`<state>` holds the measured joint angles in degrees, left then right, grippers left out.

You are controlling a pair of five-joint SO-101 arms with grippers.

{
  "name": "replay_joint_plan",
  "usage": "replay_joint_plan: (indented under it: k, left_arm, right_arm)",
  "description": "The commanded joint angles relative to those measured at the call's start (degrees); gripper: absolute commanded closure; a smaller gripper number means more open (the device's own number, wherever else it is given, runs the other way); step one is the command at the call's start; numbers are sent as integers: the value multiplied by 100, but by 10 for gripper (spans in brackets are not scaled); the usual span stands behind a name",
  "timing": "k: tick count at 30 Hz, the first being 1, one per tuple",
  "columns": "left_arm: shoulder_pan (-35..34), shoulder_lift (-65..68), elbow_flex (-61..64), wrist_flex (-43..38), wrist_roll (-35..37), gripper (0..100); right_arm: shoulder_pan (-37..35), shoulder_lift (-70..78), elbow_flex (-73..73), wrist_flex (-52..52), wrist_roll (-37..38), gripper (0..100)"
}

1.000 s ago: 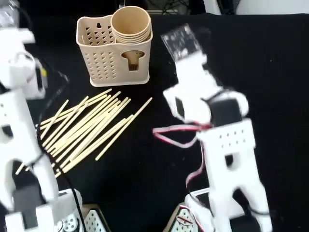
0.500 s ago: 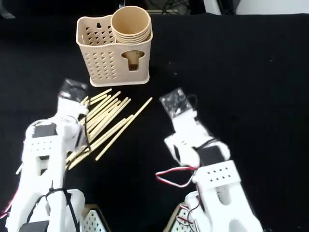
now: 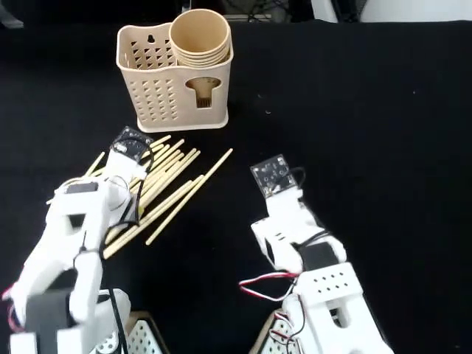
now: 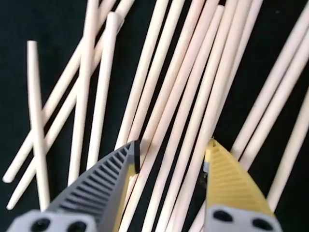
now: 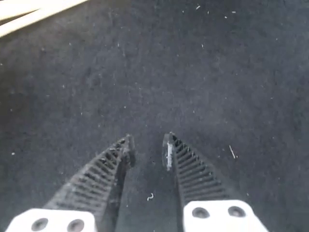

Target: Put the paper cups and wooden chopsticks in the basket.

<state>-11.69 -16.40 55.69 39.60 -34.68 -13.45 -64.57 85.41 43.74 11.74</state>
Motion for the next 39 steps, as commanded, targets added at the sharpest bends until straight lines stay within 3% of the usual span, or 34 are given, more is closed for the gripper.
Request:
replay_joint_plan:
  k: [1,8,13,16,25,28,39]
  left_arm:
    - [13,782,-840,281,-18,762]
    - [66,1503,-1736,1319,-53,763]
    - [242,1503,-1771,1600,-141,856]
    - [312,1521,-1552,1547,-448,885]
    - [356,1503,-1165,1187,-466,890]
    - [356,1503,-1165,1196,-457,970]
    - [382,1495,-1174,1442,-475,970]
  right_arm:
    - [-62,-365,92,-114,-53,877]
    - [-53,-848,418,-211,-53,877]
    - [-53,-1051,505,-229,-53,877]
    - [-53,-1165,523,-229,-53,877]
    - [-35,-1314,620,-220,-53,877]
    - [-35,-1323,646,-220,-53,877]
    - [-35,-1323,673,-264,-53,877]
